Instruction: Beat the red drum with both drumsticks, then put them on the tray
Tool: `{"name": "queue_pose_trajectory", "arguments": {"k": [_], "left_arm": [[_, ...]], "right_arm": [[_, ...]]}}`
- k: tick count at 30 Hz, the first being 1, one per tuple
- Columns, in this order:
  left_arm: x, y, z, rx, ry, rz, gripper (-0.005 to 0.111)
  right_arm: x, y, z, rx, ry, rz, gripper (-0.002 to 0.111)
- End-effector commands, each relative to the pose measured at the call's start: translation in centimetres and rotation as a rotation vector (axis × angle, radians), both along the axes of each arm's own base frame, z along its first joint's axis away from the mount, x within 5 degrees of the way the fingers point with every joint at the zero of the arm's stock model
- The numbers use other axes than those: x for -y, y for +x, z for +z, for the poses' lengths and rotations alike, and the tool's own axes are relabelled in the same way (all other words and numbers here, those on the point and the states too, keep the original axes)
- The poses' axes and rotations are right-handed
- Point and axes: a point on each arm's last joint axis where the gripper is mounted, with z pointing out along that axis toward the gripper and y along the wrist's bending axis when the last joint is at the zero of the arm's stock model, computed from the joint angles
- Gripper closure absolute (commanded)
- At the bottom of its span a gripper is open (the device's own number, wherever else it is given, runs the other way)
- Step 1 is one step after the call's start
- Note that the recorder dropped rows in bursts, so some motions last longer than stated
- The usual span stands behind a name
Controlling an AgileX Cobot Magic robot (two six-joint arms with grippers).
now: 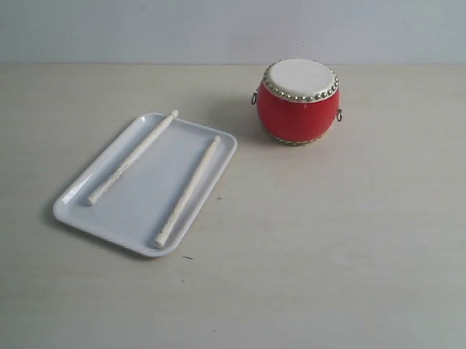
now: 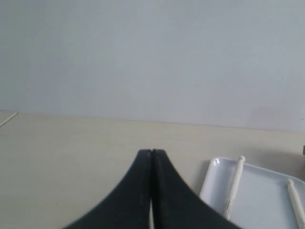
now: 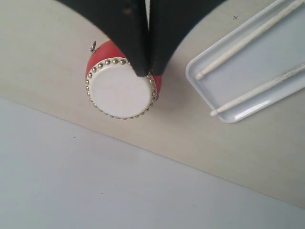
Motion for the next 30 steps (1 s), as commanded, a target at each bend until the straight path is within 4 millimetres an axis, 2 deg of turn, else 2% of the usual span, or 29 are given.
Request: {"name": "queue_pose_trajectory", "arguments": {"k": [1,7,30], "left_arm": [[0.0,0.0,-0.3,-0.02,-0.014,0.006,0.107],[-0.4,-0.4,-2.4,-0.26,-0.06,0.049,0.107],[-0.4,-0.4,-2.4,-0.257,-0.047,0.048,0.107]], "right_arm": [[0.1,0.0,0.1,0.017,-0.001,-0.004,0.108],[0.1,0.0,0.1,0.016,0.001,-0.005,0.108],[0.1,-0.1,0.1,0.01,-0.002,-0.002,0.108]]}}
